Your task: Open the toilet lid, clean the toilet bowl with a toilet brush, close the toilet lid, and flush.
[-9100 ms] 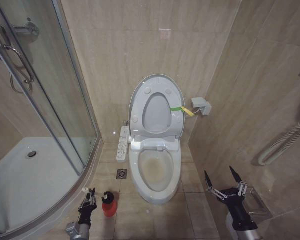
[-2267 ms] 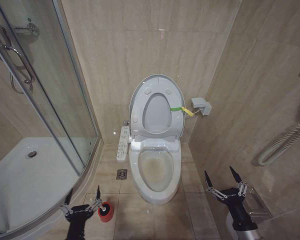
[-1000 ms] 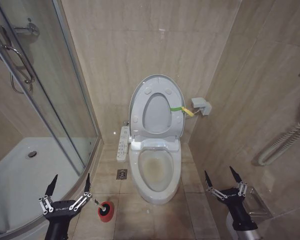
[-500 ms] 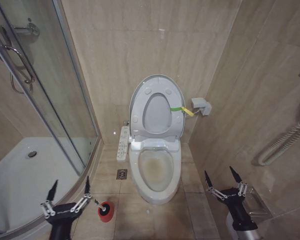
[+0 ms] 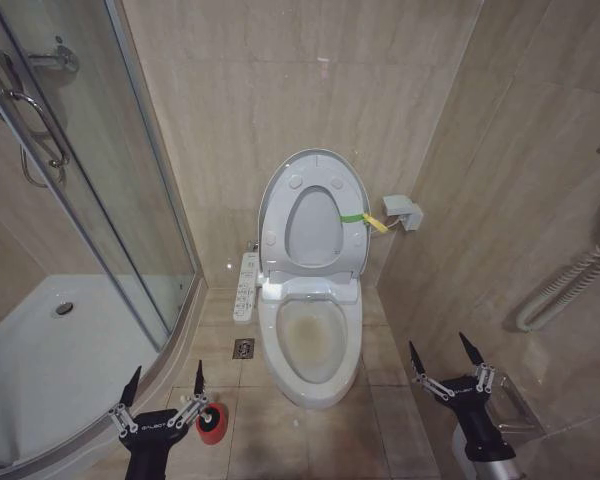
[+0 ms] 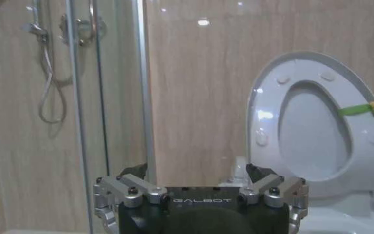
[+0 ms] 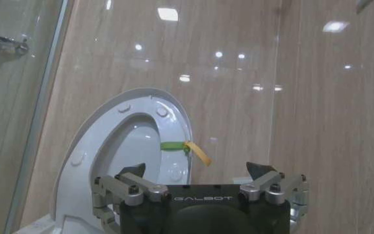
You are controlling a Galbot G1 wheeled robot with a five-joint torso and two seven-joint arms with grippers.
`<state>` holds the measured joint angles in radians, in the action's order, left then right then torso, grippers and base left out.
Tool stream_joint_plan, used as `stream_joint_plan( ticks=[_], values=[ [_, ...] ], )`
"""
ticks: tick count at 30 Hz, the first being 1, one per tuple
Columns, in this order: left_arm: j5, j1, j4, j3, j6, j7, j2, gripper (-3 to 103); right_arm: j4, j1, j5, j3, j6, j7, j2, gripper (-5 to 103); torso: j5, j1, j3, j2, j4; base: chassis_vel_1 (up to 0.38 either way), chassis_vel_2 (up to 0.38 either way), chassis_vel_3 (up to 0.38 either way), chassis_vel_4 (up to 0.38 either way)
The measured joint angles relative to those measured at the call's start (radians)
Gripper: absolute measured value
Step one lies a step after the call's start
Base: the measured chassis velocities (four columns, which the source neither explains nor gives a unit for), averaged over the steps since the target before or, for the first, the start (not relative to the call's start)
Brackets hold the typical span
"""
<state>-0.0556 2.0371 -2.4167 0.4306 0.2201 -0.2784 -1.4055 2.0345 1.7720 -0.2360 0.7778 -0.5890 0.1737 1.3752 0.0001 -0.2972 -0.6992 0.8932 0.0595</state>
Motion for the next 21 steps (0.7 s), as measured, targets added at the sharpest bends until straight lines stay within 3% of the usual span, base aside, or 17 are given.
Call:
stream_joint_plan(
  ticks=[7,13,21],
  values=[
    [-0.007,0.013,-0.007,0.021,-0.033,0.06,0.016,99,0.0,0.0,0.0,0.0,0.0,0.0,0.0,100,-0.0002,0.0,0.0,0.0,0.0,0.0,0.0,0.0,0.0],
    [0.059,0.011,-0.008,0.129,-0.049,0.157,0.018,99,0.0,0.0,0.0,0.0,0.0,0.0,0.0,100,-0.0002,0.0,0.0,0.0,0.0,0.0,0.0,0.0,0.0],
    [0.106,-0.01,-0.013,0.172,-0.084,0.188,0.017,99,0.0,0.0,0.0,0.0,0.0,0.0,0.0,100,-0.0002,0.0,0.0,0.0,0.0,0.0,0.0,0.0,0.0]
  ],
)
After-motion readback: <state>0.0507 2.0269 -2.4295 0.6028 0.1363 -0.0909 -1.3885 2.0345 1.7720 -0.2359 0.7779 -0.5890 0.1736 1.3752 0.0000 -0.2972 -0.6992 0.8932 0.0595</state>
